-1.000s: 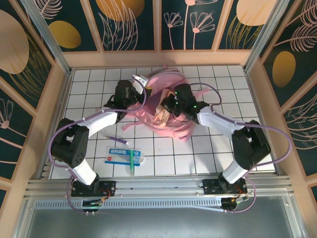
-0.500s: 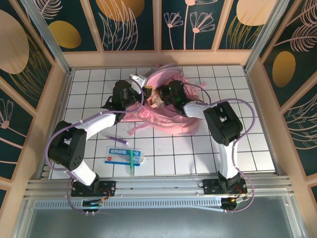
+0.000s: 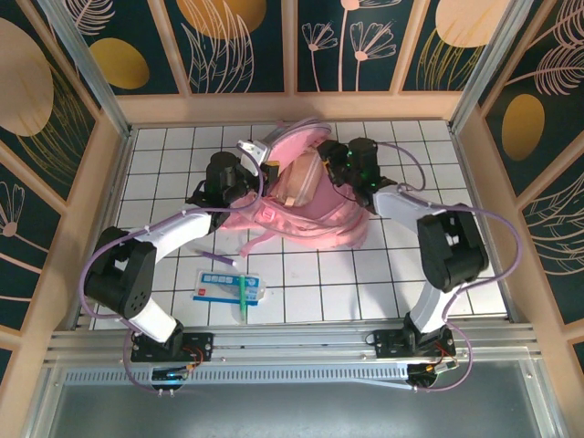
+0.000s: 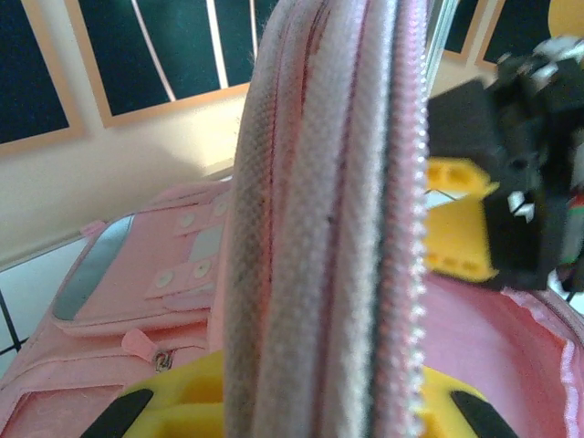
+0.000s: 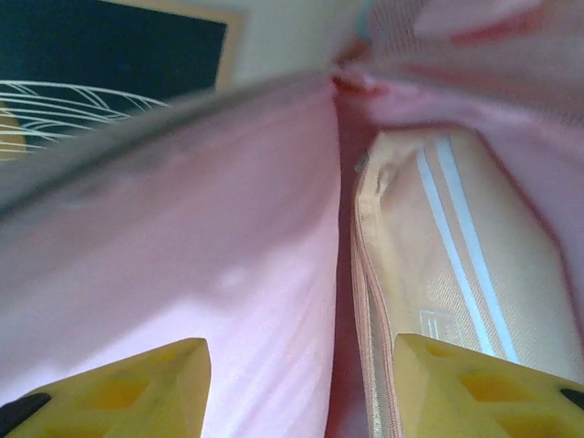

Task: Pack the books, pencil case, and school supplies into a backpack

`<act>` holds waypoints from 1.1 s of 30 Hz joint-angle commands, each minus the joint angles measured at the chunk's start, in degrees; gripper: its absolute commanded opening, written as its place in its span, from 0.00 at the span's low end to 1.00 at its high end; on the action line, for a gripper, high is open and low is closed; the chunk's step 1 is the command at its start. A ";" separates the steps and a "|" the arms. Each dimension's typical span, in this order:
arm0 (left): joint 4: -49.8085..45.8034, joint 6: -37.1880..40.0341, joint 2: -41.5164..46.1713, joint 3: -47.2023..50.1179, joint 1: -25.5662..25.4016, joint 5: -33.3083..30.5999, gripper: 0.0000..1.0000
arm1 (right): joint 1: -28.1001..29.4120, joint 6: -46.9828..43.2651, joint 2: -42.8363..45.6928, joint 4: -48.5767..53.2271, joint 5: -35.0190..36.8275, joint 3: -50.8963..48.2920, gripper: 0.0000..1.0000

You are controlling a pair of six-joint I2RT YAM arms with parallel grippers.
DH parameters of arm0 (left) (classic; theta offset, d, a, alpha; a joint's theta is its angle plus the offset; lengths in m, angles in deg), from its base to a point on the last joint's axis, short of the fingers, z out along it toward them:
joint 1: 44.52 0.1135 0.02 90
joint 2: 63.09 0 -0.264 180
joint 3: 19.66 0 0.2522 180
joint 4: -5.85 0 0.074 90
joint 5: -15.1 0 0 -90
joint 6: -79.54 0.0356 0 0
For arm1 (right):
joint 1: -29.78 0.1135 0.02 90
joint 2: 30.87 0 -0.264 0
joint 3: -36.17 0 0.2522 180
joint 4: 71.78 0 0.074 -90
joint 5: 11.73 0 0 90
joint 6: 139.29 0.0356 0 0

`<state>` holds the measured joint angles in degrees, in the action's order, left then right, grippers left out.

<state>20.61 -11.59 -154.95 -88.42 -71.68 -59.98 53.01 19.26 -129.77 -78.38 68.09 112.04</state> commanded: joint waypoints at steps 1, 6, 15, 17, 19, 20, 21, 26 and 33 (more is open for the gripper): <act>9.42 -0.16 4.11 -2.39 -0.44 1.41 0.00 | -0.50 -9.80 0.98 7.54 -1.18 -2.95 0.55; 8.84 0.52 4.01 -2.71 -0.42 2.59 0.00 | 0.83 -11.99 -5.26 11.54 -8.89 1.65 0.58; 10.88 -1.31 3.17 -1.63 -0.44 3.15 0.00 | 6.46 -3.94 -15.28 4.29 -7.50 5.74 0.49; 10.84 -1.25 3.08 -1.69 -0.44 3.44 0.00 | 7.06 -0.13 -16.39 -3.81 -8.76 5.17 0.31; 10.77 -1.21 2.97 -1.60 -0.44 3.57 0.00 | 7.49 3.15 -16.67 -13.23 -8.52 4.64 0.14; 10.69 -1.16 2.92 -1.60 -0.47 3.61 0.00 | 7.54 4.80 -17.17 -15.53 -8.10 5.37 0.11; 10.60 -1.11 2.90 -1.51 -0.44 3.61 0.00 | 7.60 5.85 -17.47 -17.80 -7.75 6.03 0.09; 11.43 -1.49 2.30 -1.08 -0.44 3.64 0.00 | 7.78 9.71 -22.95 -23.75 -3.13 12.04 0.07; 12.63 -1.93 2.63 -1.07 -0.44 1.95 0.00 | 8.91 11.65 -27.11 -21.56 -2.61 14.73 0.15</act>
<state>22.44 -11.41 -154.95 -88.24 -71.17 -61.06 61.25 29.21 -156.63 -96.54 63.15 126.42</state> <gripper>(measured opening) 0.161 0.150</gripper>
